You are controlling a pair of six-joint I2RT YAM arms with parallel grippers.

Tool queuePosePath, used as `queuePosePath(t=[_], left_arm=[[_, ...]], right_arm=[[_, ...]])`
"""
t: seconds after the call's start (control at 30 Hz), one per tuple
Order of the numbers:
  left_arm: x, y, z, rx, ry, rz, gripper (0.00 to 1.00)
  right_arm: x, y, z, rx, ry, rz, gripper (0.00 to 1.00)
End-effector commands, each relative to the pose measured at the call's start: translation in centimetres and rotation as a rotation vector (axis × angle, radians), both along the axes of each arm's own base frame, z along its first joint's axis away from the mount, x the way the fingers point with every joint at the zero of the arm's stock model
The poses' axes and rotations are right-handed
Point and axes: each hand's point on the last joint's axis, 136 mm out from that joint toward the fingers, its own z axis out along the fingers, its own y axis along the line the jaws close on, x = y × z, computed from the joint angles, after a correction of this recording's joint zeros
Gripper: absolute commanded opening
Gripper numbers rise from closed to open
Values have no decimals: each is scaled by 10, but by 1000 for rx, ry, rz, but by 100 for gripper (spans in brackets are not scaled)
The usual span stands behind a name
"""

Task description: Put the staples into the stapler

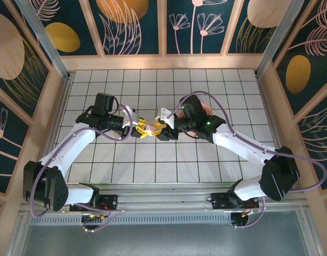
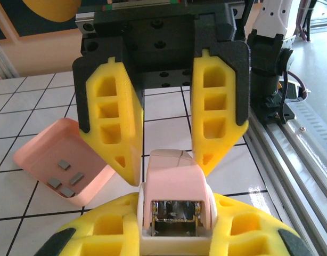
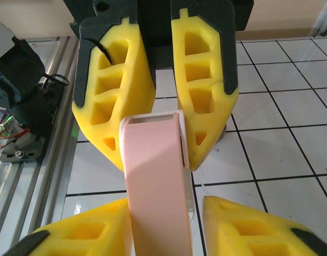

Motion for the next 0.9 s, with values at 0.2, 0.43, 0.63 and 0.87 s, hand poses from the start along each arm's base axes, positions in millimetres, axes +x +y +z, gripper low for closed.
queuePosePath(t=[0.2,0.43,0.63,0.87], left_arm=[[0,-3,17,-53,-15,-27,0],[12,-3,21,-41,-10,44,22],[39,7,21,-52,-16,302,53],[35,14,0,-65,78,391,54]], right_arm=[[3,7,9,7,-21,21,34],[7,-1,13,31,-1,-50,22],[25,-17,14,159,235,-337,15],[44,-24,5,258,637,-610,5]])
